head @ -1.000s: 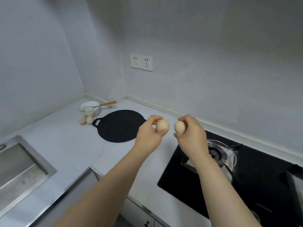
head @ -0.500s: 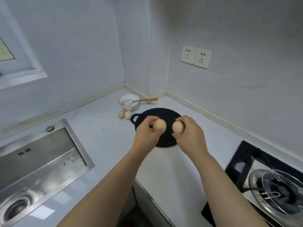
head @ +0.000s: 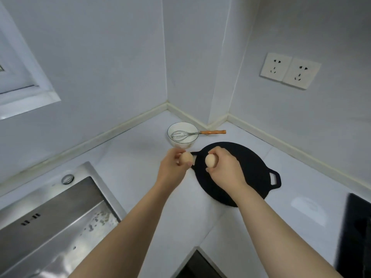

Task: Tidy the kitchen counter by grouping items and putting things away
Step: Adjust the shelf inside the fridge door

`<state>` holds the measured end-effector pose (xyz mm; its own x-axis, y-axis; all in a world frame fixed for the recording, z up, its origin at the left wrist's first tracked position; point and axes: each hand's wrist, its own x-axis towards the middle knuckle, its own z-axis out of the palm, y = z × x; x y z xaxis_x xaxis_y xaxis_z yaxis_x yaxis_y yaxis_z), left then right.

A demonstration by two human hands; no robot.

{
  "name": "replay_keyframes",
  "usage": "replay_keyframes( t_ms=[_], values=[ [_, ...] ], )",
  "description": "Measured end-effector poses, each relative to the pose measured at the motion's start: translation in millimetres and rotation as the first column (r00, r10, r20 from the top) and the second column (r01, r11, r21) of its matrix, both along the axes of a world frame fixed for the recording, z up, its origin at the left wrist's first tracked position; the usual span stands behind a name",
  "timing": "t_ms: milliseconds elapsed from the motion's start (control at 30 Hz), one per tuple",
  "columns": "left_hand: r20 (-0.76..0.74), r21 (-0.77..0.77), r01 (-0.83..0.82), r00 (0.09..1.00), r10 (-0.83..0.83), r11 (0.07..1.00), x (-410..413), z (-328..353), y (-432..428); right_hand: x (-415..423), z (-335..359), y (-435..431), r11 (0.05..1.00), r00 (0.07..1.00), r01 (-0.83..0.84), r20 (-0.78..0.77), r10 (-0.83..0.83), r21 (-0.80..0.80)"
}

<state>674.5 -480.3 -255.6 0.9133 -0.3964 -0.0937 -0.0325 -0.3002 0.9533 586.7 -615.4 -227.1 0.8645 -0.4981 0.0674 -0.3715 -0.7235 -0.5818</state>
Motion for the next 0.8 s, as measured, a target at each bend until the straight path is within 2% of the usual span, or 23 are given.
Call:
replay_keyframes(
  t_ms=[367, 600, 800],
  values=[
    [-0.143, 0.172, -0.006, 0.989, 0.031, 0.985, 68, -74, 23, 75, -75, 28, 0.992, 0.985, 0.031, -0.174, -0.009, 0.124],
    [-0.172, 0.244, 0.039, 0.985, 0.004, 0.969, 92, -95, 10, 106, -99, 26, 0.991, 0.964, 0.107, -0.252, -0.082, 0.086],
    [-0.104, 0.337, 0.073, 0.994, -0.040, 0.939, 105, -106, 3, 121, -115, 29, 0.994, 0.954, 0.113, -0.280, -0.104, 0.016]
  ],
)
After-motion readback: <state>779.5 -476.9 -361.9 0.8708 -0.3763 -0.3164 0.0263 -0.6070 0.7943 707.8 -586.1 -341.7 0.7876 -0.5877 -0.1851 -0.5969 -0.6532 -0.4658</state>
